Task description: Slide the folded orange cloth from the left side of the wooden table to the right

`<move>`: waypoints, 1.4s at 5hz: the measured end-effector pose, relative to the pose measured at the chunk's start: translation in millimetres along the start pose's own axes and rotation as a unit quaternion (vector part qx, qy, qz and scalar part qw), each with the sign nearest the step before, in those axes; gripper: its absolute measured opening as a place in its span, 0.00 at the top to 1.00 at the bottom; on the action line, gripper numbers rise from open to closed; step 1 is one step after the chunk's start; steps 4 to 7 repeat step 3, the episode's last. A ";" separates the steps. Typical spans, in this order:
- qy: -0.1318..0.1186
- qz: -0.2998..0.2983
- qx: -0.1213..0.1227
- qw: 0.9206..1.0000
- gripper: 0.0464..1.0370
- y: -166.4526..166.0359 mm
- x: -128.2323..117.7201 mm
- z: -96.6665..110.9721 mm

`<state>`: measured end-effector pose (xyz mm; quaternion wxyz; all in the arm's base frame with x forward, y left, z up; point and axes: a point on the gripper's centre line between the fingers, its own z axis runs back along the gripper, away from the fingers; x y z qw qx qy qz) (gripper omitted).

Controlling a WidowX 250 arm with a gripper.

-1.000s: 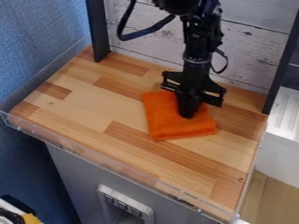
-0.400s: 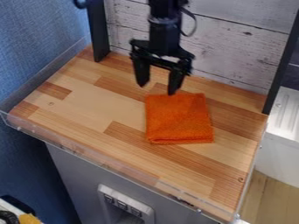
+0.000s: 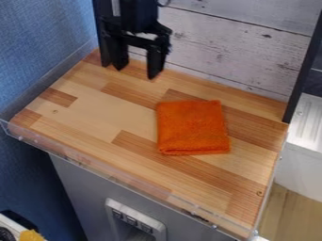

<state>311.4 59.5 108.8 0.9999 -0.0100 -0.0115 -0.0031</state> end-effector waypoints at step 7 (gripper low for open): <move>-0.008 -0.004 0.010 1.000 0.04 32.4 -3.2 25.2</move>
